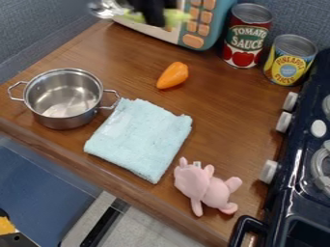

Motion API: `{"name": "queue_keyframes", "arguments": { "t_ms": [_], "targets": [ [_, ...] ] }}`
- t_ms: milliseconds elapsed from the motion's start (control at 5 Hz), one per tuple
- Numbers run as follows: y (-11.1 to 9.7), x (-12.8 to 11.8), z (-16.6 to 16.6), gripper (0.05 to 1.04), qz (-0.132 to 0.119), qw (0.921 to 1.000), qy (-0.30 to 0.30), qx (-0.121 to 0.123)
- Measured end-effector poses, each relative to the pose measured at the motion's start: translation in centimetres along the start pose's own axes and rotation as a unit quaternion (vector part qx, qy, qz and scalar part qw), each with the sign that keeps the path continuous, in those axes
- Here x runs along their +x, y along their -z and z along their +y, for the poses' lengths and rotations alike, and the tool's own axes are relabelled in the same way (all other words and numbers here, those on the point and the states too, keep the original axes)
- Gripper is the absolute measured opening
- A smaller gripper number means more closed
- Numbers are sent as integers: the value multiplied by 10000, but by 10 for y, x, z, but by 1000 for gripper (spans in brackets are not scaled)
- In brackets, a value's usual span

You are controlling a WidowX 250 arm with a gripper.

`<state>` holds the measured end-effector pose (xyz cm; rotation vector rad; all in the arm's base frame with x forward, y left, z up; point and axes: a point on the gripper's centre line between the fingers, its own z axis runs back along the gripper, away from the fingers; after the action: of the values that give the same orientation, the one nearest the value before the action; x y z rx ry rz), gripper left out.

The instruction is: Move the yellow spoon above the silver pot

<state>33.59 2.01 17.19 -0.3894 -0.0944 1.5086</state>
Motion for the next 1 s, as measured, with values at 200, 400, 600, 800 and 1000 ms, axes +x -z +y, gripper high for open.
{"name": "queue_keyframes", "arguments": {
  "t_ms": [200,400,600,800,1000],
  "targets": [
    [6,-50,9,375,600,9954,729,182],
    [13,-89,21,375,973,9839,1451,372],
    [21,-98,25,375,1435,9707,1820,627],
    [31,-89,15,375,1821,9620,1874,790],
    [44,-77,9,375,2065,9598,1691,872]
  ]
}}
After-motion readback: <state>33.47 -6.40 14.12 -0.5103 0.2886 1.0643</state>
